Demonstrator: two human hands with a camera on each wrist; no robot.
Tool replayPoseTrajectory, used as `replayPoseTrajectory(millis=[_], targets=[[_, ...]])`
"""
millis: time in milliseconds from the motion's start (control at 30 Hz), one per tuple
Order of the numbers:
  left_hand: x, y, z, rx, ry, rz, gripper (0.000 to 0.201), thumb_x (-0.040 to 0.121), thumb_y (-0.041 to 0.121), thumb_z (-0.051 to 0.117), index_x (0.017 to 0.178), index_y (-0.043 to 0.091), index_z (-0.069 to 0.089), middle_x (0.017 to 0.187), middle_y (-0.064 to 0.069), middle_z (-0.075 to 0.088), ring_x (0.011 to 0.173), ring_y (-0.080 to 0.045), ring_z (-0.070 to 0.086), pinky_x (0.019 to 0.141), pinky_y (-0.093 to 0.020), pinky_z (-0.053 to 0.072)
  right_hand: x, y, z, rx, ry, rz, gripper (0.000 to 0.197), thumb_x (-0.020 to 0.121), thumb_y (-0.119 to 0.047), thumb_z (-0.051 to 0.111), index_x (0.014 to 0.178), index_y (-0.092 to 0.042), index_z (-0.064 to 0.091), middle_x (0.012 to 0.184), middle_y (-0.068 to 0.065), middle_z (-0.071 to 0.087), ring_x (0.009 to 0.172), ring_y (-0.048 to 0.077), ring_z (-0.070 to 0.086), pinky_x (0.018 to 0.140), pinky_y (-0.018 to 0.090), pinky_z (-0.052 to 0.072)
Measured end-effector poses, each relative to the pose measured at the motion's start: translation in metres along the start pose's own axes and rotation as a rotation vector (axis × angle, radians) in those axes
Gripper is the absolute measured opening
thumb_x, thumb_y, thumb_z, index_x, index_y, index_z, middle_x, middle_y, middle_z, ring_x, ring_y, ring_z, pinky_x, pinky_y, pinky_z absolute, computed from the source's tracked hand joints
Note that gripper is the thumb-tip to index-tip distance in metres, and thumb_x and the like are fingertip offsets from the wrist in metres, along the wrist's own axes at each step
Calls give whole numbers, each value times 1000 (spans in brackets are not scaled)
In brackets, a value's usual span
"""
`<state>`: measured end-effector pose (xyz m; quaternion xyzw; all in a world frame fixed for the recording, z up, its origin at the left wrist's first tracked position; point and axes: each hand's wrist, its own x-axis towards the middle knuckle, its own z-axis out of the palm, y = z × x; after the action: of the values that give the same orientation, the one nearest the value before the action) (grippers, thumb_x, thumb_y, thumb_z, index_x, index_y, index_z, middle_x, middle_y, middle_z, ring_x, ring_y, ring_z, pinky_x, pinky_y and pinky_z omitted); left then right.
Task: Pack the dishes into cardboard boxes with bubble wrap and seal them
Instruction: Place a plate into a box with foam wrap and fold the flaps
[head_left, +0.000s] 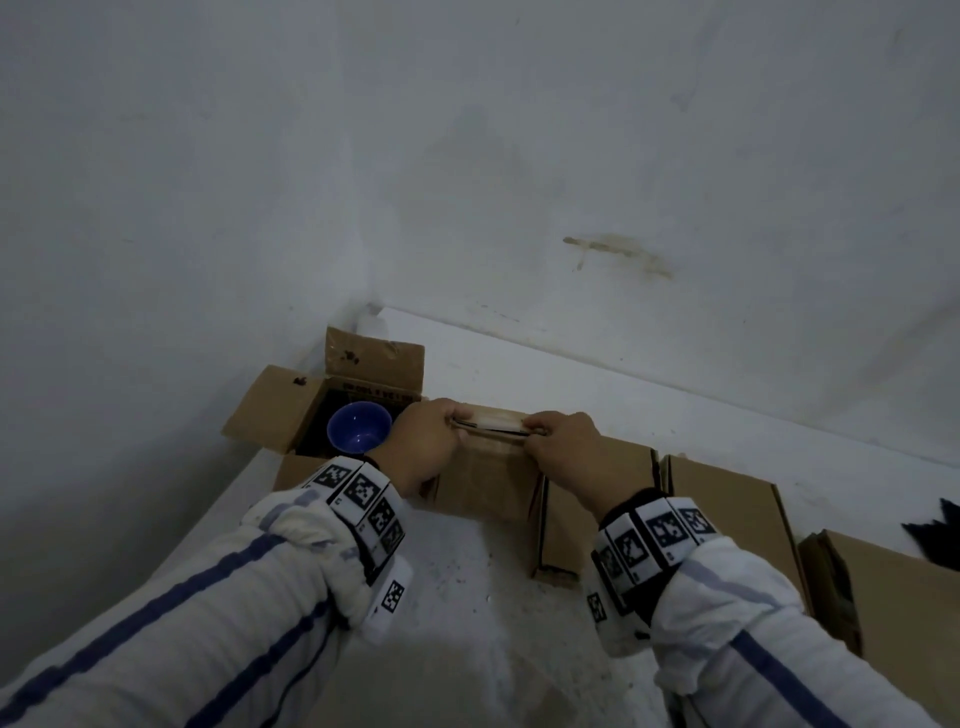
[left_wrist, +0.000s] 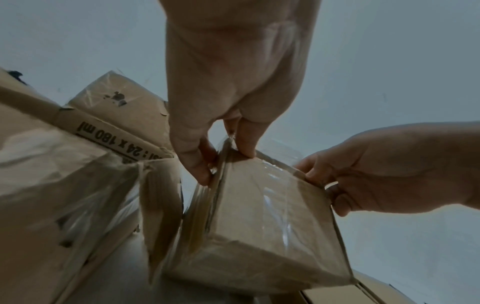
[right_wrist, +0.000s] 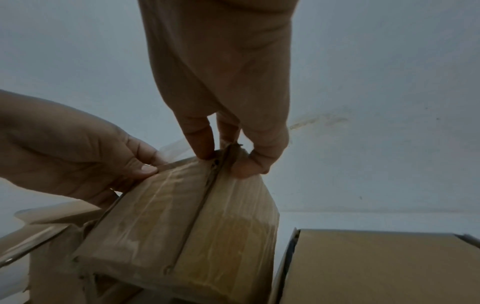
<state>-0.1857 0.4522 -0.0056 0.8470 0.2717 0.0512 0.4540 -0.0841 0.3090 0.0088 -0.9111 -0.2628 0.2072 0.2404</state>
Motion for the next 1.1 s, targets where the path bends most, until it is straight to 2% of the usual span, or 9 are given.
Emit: replayPoseTrajectory(millis=[133, 267, 433, 600, 700, 800, 867, 1000, 1100], targets=[[12, -2, -2, -29, 0, -5, 31, 92, 5, 55, 122, 9, 60, 125, -7, 59, 114, -20, 54, 99, -28, 43, 9, -13, 1, -210, 18, -58, 35, 87, -30, 50, 121, -35, 58, 137, -4, 38, 125, 24, 35, 103, 37, 31], [22, -2, -2, -56, -1, -17, 32, 92, 6, 56, 124, 9, 59, 125, -7, 60, 114, -19, 55, 101, -31, 43, 17, -27, 3, -175, 62, -101, 19, 85, -37, 59, 101, -31, 67, 120, -4, 54, 114, 20, 50, 98, 37, 37], [32, -1, -1, -38, -2, -13, 32, 92, 9, 56, 124, 11, 59, 127, -6, 59, 119, -20, 53, 104, -32, 41, 20, -30, -1, -74, 67, -151, 9, 88, -23, 54, 88, -23, 63, 105, -2, 63, 102, 19, 57, 93, 37, 46], [40, -2, -2, -20, -2, -11, 30, 92, 11, 56, 122, 11, 61, 126, -7, 60, 117, -21, 54, 102, -32, 43, 20, -28, 0, -2, 91, -232, 7, 87, -15, 55, 85, -17, 60, 102, 3, 67, 96, 19, 59, 80, 26, 45], [45, -3, -2, -31, 0, -21, 27, 91, 12, 58, 118, 12, 63, 124, -7, 61, 115, -21, 55, 101, -36, 44, 22, -20, 7, -57, 173, -344, 13, 86, -10, 53, 90, -7, 65, 96, 8, 68, 91, 23, 60, 78, 30, 47], [49, -2, -2, -27, 2, -34, 26, 90, 14, 59, 116, 14, 64, 121, -7, 62, 111, -21, 57, 99, -36, 46, 20, -14, 18, -163, 269, -478, 11, 80, -3, 51, 80, -4, 61, 76, 12, 63, 70, 26, 55, 57, 32, 39], [51, -2, -2, -33, 3, -45, 25, 90, 14, 60, 114, 14, 65, 120, -7, 62, 110, -22, 57, 97, -36, 47, 17, -13, 21, -249, 350, -558, 12, 64, -2, 63, 64, -10, 54, 57, 5, 56, 51, 20, 46, 49, 26, 28], [54, -1, -3, 1, 1, -60, 25, 91, 17, 58, 116, 18, 64, 122, -5, 61, 110, -20, 57, 96, -30, 46, 11, -6, 32, -367, 371, -717, 39, 52, -10, 75, 74, -23, 45, 58, -5, 59, 53, 15, 54, 56, 19, 29], [56, 0, -3, 31, 0, -57, 26, 92, 18, 56, 118, 19, 63, 124, -3, 60, 112, -19, 56, 94, -27, 44, 4, 3, 45, -426, 367, -740, 18, 60, -10, 59, 73, -21, 53, 60, -2, 60, 57, 20, 55, 61, 25, 47]])
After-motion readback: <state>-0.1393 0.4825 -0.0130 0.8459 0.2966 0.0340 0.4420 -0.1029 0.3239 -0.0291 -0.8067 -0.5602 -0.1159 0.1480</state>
